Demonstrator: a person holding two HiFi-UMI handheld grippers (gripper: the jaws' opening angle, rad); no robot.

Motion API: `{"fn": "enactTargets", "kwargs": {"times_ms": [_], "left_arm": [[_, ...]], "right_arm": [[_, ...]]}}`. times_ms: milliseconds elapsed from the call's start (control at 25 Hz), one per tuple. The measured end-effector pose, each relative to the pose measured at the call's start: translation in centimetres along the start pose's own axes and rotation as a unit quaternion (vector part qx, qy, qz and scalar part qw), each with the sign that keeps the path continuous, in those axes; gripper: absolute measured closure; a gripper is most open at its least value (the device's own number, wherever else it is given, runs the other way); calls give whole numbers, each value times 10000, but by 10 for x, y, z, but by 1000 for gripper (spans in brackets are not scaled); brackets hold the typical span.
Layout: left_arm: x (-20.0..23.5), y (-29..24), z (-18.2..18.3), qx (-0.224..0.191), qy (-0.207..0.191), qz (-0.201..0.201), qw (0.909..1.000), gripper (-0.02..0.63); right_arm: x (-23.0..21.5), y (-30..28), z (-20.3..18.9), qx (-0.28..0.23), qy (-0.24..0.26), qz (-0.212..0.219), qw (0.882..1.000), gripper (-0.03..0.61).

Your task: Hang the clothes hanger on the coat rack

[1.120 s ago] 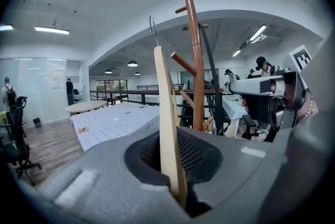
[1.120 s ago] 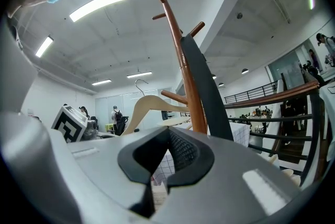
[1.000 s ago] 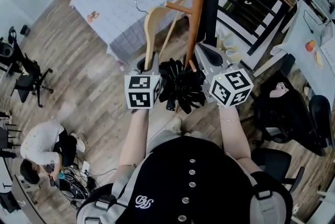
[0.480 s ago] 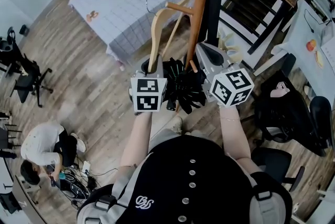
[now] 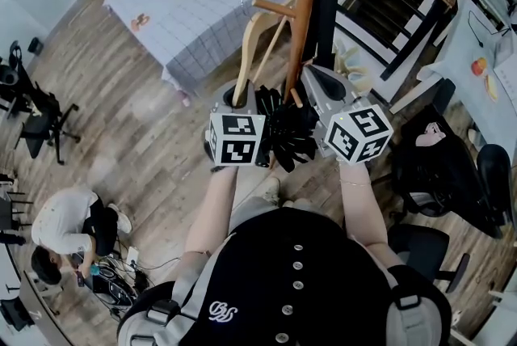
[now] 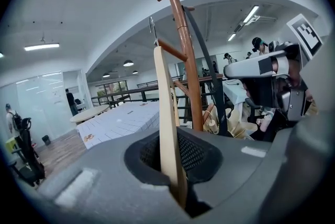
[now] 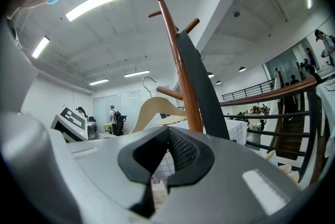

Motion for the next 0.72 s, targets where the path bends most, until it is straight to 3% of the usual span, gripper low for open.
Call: {"fn": "enactTargets", "kwargs": {"times_ms": [720], "left_arm": [[-10,-23,-8,332,-364,-148,9987,595]], "right_arm": [[-8,11,1,-34,-44,-105,9999,578]]}}
Point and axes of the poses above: the fingertips, and each gripper's own axes: y backward along the fingers, x to its left, z out of its top, the point moved 3 cm from there along y, backward along the fingers, and after that the axes turned 10 degrees about -y, right-handed, at the moved point
